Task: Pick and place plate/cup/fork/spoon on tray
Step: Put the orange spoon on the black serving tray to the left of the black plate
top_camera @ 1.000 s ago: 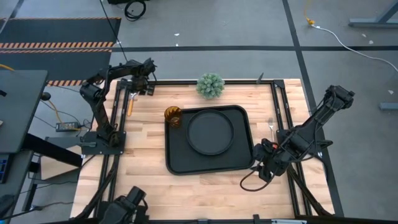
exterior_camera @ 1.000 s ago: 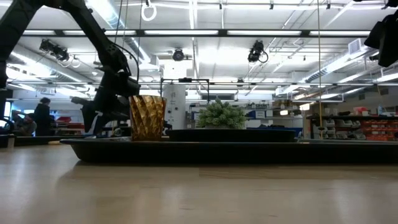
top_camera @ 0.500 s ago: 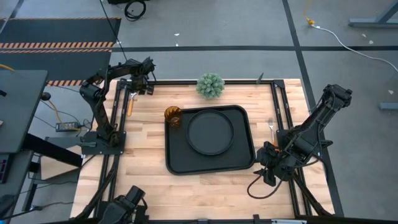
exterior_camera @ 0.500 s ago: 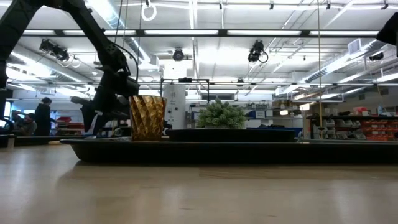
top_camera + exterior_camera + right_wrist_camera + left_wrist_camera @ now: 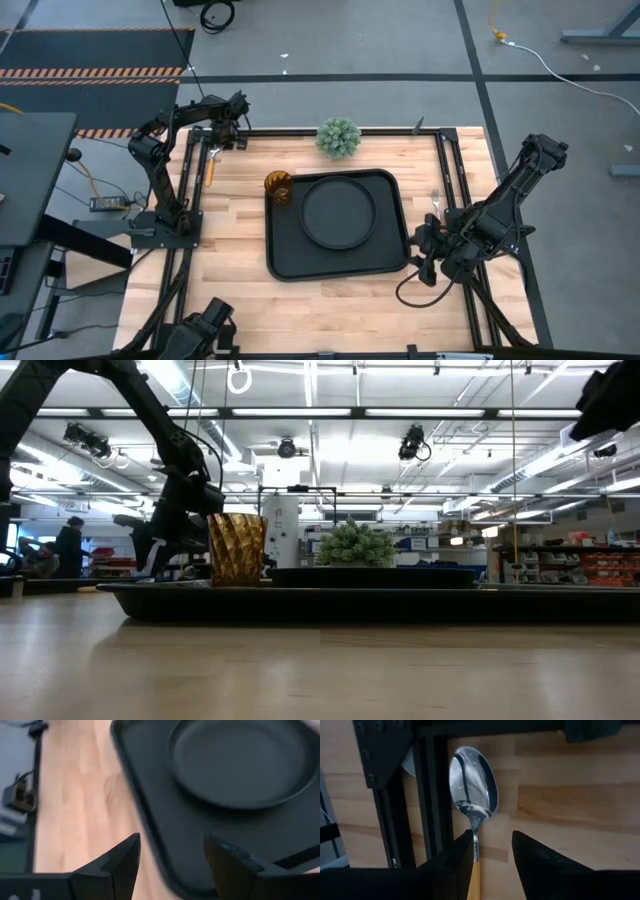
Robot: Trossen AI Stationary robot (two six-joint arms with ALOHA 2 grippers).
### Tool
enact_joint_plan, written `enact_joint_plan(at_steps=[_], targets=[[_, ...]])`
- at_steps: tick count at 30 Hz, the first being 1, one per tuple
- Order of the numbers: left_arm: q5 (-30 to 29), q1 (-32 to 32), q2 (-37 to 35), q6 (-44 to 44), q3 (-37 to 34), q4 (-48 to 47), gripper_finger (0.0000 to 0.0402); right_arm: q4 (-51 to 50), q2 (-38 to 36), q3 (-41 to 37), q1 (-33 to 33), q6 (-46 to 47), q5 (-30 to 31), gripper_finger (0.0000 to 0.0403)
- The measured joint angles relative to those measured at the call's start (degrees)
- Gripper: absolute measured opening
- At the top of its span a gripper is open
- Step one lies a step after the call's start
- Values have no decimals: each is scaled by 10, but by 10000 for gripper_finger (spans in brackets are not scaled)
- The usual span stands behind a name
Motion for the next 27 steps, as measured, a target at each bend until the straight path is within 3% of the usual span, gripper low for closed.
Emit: enact_joint_plan(at_steps=[4,11,19,27], targets=[[-29,-2,0,-32,-1,14,142,-1,3,0,0,-17,47,224],[-48,-26,0,-119,-1,31,141,-6,2,-19,0,-27,28,225],[-51,-86,0,-164,-1,-64,141,-128,-7,-25,10,35,28,225],[-76,-113,0,-197,-1,-136,140,-144,-60,-25,47,45,27,222]])
